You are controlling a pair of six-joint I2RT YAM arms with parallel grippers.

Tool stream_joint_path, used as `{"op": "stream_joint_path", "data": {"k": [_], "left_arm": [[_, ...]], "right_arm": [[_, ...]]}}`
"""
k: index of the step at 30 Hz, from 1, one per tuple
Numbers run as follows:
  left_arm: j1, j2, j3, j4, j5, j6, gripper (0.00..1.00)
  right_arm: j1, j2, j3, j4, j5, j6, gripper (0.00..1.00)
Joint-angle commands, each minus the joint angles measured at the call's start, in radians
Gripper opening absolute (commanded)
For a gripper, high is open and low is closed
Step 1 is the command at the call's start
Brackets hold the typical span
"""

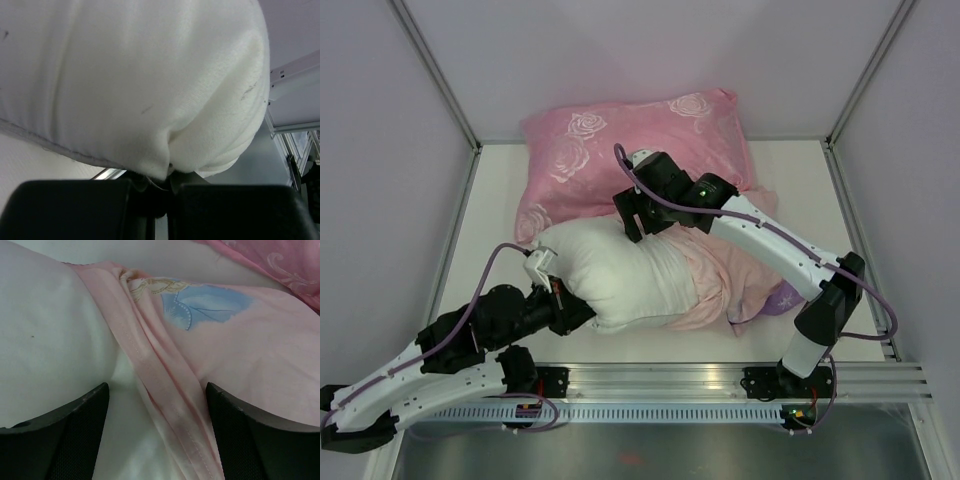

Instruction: Remove the pillowcase from the pillow

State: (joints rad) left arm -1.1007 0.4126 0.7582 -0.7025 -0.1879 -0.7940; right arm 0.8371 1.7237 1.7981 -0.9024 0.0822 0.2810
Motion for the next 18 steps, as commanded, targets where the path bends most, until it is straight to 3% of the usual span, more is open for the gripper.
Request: {"op": "stream_joint_path", "data": {"k": [1, 3, 5, 6, 7, 9, 13, 18], "left_arm": [[0.004, 0.014, 0.033, 0.107, 0.004, 0.033, 0.02], [0.004, 0.011, 0.035, 0.106, 0.004, 0.03, 0.02], [0.004, 0.005, 0.043, 0.097, 0.002, 0.027, 0.02], [0.004, -0.001, 0.047, 0.08, -0.014, 0.019, 0.02], [0.004, -0.012, 0.058, 0.065, -0.027, 0.013, 0.02], [0.004, -0.031, 0.07, 0.013, -0.074, -0.017, 0.02], [0.004, -0.07, 0.118, -0.144, -0.2, -0.114, 0.02], [0.004, -0.138, 0.156, -0.258, -0.277, -0.169, 0.02]], "right_arm": [[0.036, -0.035, -0.048, 0.017, 0.08, -0.014, 0.83], [0.037, -0.02, -0.069, 0.026, 0.106, -0.006, 0.76], [0.037, -0.007, -0.094, 0.028, 0.189, 0.012, 0.54], [0.037, 0.006, -0.101, 0.028, 0.229, 0.021, 0.35], [0.034, 0.014, -0.111, 0.025, 0.279, 0.032, 0.23], [0.014, 0.031, -0.118, 0.011, 0.376, 0.063, 0.06], [-0.082, 0.002, -0.161, 0.037, 0.389, 0.095, 0.0], [-0.22, -0.059, -0.19, 0.0, 0.539, 0.118, 0.0]]}}
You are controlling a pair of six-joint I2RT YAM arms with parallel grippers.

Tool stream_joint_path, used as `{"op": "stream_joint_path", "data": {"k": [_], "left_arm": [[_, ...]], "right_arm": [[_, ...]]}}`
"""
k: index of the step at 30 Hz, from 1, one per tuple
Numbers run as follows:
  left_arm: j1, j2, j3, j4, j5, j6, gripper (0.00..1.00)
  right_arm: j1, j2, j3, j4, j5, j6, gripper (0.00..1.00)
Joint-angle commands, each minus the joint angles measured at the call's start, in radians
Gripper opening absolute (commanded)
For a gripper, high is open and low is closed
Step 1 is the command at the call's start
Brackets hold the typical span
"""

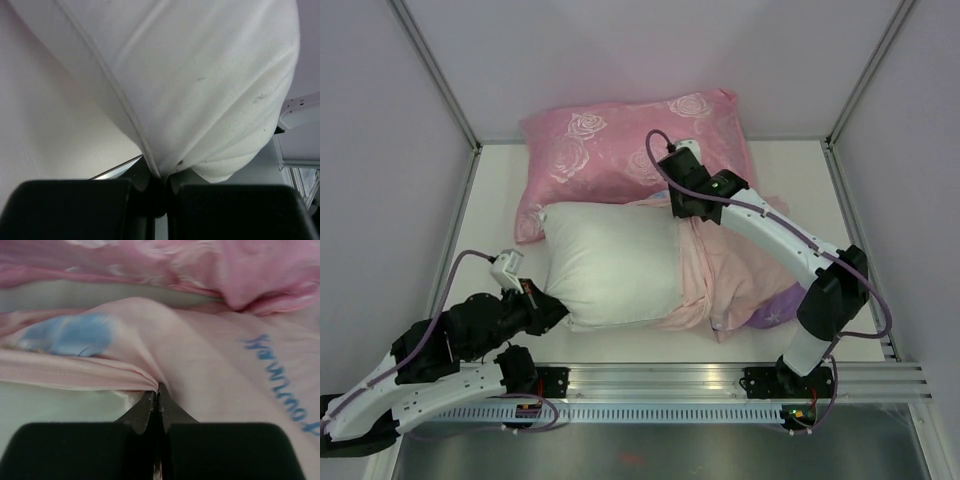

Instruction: Remove the pillowcase from the pillow

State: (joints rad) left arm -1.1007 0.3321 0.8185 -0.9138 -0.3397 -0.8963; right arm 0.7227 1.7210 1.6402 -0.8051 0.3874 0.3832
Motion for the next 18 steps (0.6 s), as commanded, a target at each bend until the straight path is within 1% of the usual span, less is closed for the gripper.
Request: {"op": "stream_joint_path", "data": {"k": [1, 6, 7, 8, 10, 11, 13, 14, 15, 16, 17, 18], "left_arm": [[0.004, -0.067, 0.106, -0.068, -0.133, -0.072, 0.02], [0.005, -0.116, 0.142, -0.106, -0.163, -0.078, 0.02], [0.004, -0.119, 0.155, -0.114, -0.165, -0.078, 0.02], [0.005, -0.117, 0.163, -0.126, -0.166, -0.073, 0.02], [0.005, -0.117, 0.18, -0.135, -0.17, -0.067, 0.02], [0.005, -0.117, 0.185, -0.135, -0.17, -0.063, 0.02], [0.005, -0.114, 0.182, -0.114, -0.159, -0.047, 0.02], [0.005, -0.113, 0.177, -0.099, -0.151, -0.036, 0.02], [0.005, -0.105, 0.173, -0.053, -0.128, -0.017, 0.02], [0.005, -0.082, 0.159, -0.028, -0.114, -0.003, 0.02], [0.005, -0.068, 0.151, -0.001, -0.101, 0.016, 0.02], [0.005, -0.047, 0.137, 0.047, -0.073, 0.023, 0.02]], "right_arm": [[-0.13, -0.064, -0.042, -0.108, 0.255, 0.026, 0.0], [-0.314, -0.113, -0.121, -0.149, 0.323, 0.036, 0.0], [-0.344, -0.123, -0.137, -0.148, 0.309, 0.022, 0.0], [-0.398, -0.144, -0.149, -0.137, 0.298, 0.019, 0.0], [-0.437, -0.173, -0.18, -0.125, 0.286, 0.008, 0.0], [-0.457, -0.204, -0.184, -0.121, 0.272, -0.001, 0.0], [-0.459, -0.237, -0.171, -0.124, 0.217, -0.012, 0.0], [-0.457, -0.277, -0.163, -0.112, 0.109, -0.041, 0.0], [-0.453, -0.299, -0.145, -0.112, 0.076, -0.043, 0.03], [-0.436, -0.334, -0.131, -0.114, 0.046, -0.047, 0.1], [-0.396, -0.348, -0.117, -0.117, 0.004, -0.052, 0.36], [-0.373, -0.359, -0.084, -0.126, -0.063, -0.058, 0.49]]}}
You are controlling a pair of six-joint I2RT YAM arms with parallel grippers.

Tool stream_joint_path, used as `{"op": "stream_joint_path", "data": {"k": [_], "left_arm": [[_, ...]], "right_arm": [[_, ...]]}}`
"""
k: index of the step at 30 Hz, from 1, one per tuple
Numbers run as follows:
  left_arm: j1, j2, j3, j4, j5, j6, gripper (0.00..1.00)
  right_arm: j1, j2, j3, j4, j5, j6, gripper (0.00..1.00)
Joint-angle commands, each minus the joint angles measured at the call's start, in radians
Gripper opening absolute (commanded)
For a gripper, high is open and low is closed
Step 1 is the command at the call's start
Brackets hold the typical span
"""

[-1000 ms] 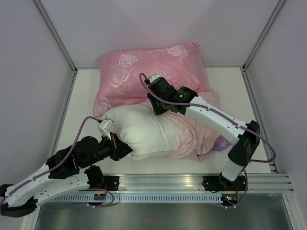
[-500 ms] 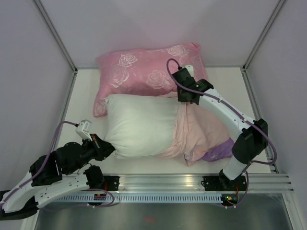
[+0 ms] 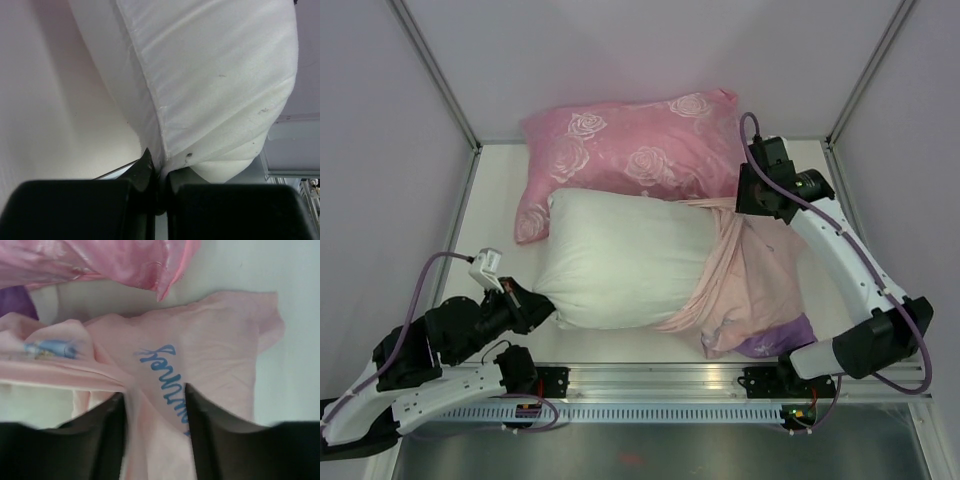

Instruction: Remove the pillowcase from the pillow

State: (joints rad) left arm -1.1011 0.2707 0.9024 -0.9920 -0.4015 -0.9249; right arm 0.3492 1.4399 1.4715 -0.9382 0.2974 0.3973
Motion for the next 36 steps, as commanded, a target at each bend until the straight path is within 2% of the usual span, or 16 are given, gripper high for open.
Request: {"op": "stream_joint_path", "data": {"k": [1, 2, 4, 5, 7, 10, 14, 16, 18, 21, 23, 25, 27, 29, 32, 36], "left_arm": [[0.006, 0.059, 0.046, 0.154, -0.001, 0.061, 0.02], [0.006, 0.09, 0.041, 0.177, 0.024, 0.081, 0.02], [0.006, 0.149, 0.032, 0.245, 0.039, 0.098, 0.02], [0.006, 0.221, 0.032, 0.262, 0.047, 0.109, 0.02], [0.006, 0.284, 0.049, 0.285, 0.047, 0.109, 0.02], [0.006, 0.331, 0.073, 0.285, 0.024, 0.091, 0.02], [0.006, 0.3, 0.087, 0.271, -0.054, 0.051, 0.02], [0.006, 0.327, 0.11, 0.253, -0.056, 0.052, 0.02], [0.006, 0.396, 0.168, 0.221, -0.056, 0.051, 0.02], [0.006, 0.461, 0.236, 0.173, -0.056, 0.037, 0.02], [0.006, 0.513, 0.28, 0.144, -0.057, 0.026, 0.02], [0.006, 0.562, 0.311, 0.119, -0.06, 0.018, 0.02], [0.006, 0.582, 0.349, 0.098, -0.05, 0.017, 0.02], [0.006, 0.587, 0.359, 0.102, -0.022, 0.017, 0.02], [0.006, 0.576, 0.357, 0.107, 0.012, 0.015, 0.02], [0.006, 0.545, 0.349, 0.11, 0.055, 0.026, 0.02]], "right_arm": [[0.046, -0.088, 0.107, -0.014, -0.021, -0.074, 0.58], [0.071, -0.093, 0.125, -0.023, -0.058, -0.078, 0.74], [0.178, -0.092, 0.177, -0.048, -0.096, -0.075, 0.86], [0.219, -0.092, 0.2, -0.065, -0.119, -0.075, 0.98], [0.305, -0.098, 0.208, -0.082, -0.202, -0.054, 0.98], [0.375, -0.177, 0.144, -0.068, -0.167, 0.058, 0.98], [0.404, -0.343, -0.087, 0.025, -0.268, 0.107, 0.98], [0.46, -0.4, -0.122, 0.041, -0.262, 0.092, 0.98], [0.534, -0.401, -0.111, 0.009, -0.173, 0.089, 0.98], [0.712, -0.359, -0.05, -0.065, -0.035, 0.09, 0.98], [0.877, -0.294, 0.011, -0.108, 0.145, 0.116, 0.98], [1.036, -0.227, 0.055, -0.131, 0.238, 0.117, 0.98], [1.144, -0.166, 0.101, -0.137, 0.373, 0.118, 0.98], [1.186, -0.128, 0.121, -0.122, 0.493, 0.092, 0.98], [1.209, -0.072, 0.109, -0.07, 0.586, 0.058, 0.98], [1.208, 0.006, 0.089, -0.079, 0.886, 0.081, 0.98]]}}
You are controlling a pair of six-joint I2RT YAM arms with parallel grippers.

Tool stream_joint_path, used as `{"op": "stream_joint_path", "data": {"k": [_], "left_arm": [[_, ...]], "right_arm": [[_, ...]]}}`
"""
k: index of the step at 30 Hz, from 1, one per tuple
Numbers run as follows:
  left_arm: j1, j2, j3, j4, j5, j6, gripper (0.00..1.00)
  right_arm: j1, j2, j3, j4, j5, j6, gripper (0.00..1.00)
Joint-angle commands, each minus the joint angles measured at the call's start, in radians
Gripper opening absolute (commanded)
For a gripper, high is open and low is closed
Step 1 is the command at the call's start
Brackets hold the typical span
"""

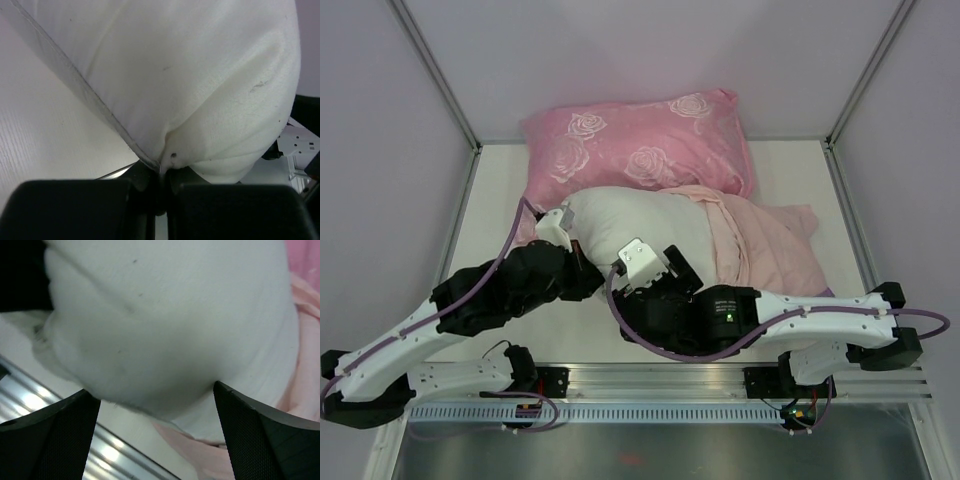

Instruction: Remove the pillowcase from the pillow

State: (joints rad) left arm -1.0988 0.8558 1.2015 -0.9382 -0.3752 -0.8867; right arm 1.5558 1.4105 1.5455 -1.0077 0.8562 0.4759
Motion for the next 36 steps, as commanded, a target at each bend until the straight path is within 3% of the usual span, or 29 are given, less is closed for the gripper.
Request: {"op": "stream_joint_path", "data": {"k": [1, 5, 6, 8, 9, 11, 13, 14, 16, 17, 19, 20, 22, 23, 27, 32, 36], "left_arm": [[0.004, -0.049, 0.044, 0.056, 0.042, -0.012, 0.02], [0.004, -0.119, 0.009, 0.099, 0.093, -0.011, 0.02], [0.004, -0.132, -0.002, 0.137, 0.125, -0.003, 0.02], [0.004, -0.156, -0.031, 0.159, 0.143, 0.0, 0.02], [0.004, -0.172, -0.037, 0.16, 0.145, -0.001, 0.02], [0.004, -0.182, -0.046, 0.13, 0.127, -0.011, 0.02], [0.004, -0.195, -0.065, 0.098, 0.102, -0.021, 0.02], [0.004, -0.199, -0.075, 0.092, 0.096, -0.038, 0.06], [0.004, -0.225, -0.115, 0.088, 0.082, -0.055, 0.27], [0.004, -0.236, -0.132, 0.093, 0.079, -0.073, 0.52], [0.004, -0.264, -0.18, 0.116, 0.081, -0.08, 0.56], [0.004, -0.27, -0.192, 0.121, 0.078, -0.09, 0.54], [0.004, -0.287, -0.217, 0.139, 0.065, -0.09, 0.34], [0.004, -0.291, -0.22, 0.154, 0.056, -0.096, 0.03], [0.004, -0.287, -0.189, 0.167, -0.014, -0.087, 0.02], [0.004, -0.264, -0.134, 0.183, -0.053, -0.054, 0.02], [0.004, -0.267, -0.119, 0.236, -0.042, -0.031, 0.02]], "right_arm": [[0.003, 0.044, 0.008, 0.001, 0.348, -0.002, 0.98], [-0.02, 0.024, -0.047, 0.139, 0.27, -0.091, 0.98], [-0.039, 0.013, -0.08, 0.202, 0.179, -0.121, 0.95], [-0.063, -0.027, -0.12, 0.266, 0.092, -0.146, 0.85], [-0.082, -0.042, -0.136, 0.317, 0.054, -0.152, 0.69], [-0.089, -0.088, -0.18, 0.372, -0.025, -0.163, 0.61], [-0.089, -0.114, -0.215, 0.389, -0.096, -0.158, 0.67], [-0.089, -0.136, -0.22, 0.388, -0.121, -0.152, 0.79], [-0.089, -0.162, -0.228, 0.362, -0.149, -0.088, 0.94], [-0.091, -0.171, -0.225, 0.309, -0.138, -0.039, 0.98], [-0.089, -0.211, -0.203, 0.226, -0.114, 0.067, 0.98], [-0.088, -0.229, -0.205, 0.139, -0.097, 0.196, 0.98], [-0.086, -0.283, -0.211, 0.028, -0.066, 0.35, 0.98], [-0.086, -0.301, -0.222, -0.076, -0.039, 0.485, 0.98], [-0.082, -0.383, -0.344, -0.13, -0.107, 0.591, 0.98], [-0.074, -0.393, -0.407, -0.307, -0.056, 0.76, 0.98], [-0.074, -0.423, -0.484, -0.21, -0.034, 0.771, 0.98]]}}
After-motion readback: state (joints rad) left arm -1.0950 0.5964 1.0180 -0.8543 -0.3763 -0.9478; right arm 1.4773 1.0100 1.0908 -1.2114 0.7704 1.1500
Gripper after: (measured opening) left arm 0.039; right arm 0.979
